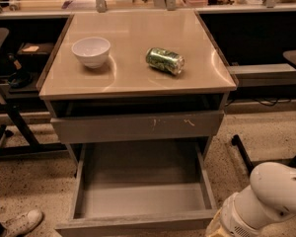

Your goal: Close middle drawer

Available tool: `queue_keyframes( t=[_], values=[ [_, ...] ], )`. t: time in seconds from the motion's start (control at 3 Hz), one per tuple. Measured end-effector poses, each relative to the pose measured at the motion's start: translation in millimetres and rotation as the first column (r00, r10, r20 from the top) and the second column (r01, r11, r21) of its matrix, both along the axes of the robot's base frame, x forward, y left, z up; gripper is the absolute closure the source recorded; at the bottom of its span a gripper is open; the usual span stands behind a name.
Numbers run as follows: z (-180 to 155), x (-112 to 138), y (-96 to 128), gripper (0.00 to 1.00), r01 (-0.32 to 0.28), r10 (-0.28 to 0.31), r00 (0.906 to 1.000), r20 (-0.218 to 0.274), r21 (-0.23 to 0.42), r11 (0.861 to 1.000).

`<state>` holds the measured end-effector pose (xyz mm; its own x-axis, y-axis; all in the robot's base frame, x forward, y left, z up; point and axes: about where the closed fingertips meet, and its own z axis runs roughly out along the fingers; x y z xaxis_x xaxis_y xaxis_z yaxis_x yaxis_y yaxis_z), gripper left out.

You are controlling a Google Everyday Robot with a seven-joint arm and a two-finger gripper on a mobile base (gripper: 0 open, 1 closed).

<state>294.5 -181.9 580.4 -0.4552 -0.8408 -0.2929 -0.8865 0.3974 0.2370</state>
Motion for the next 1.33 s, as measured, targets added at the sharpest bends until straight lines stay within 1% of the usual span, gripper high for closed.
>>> queue_keyframes(
  t=[0.33,0.67,1.0,1.33],
  values=[
    [-35.4,17.9,5.4,1.00,0.031,-0.031,0.9995,0.010,0.025,0.999],
    [-71.0,33.4,16.3,1.00,0.040,-0.041,0.9991,0.007,0.052,0.998],
    [-95.8,50.2,18.0,1.00,0.053,-0.055,0.9983,0.020,0.061,0.997],
    [-116.4,62.3,21.2,1.00,0.038,-0.039,0.9987,0.031,0.037,0.999]
  ],
)
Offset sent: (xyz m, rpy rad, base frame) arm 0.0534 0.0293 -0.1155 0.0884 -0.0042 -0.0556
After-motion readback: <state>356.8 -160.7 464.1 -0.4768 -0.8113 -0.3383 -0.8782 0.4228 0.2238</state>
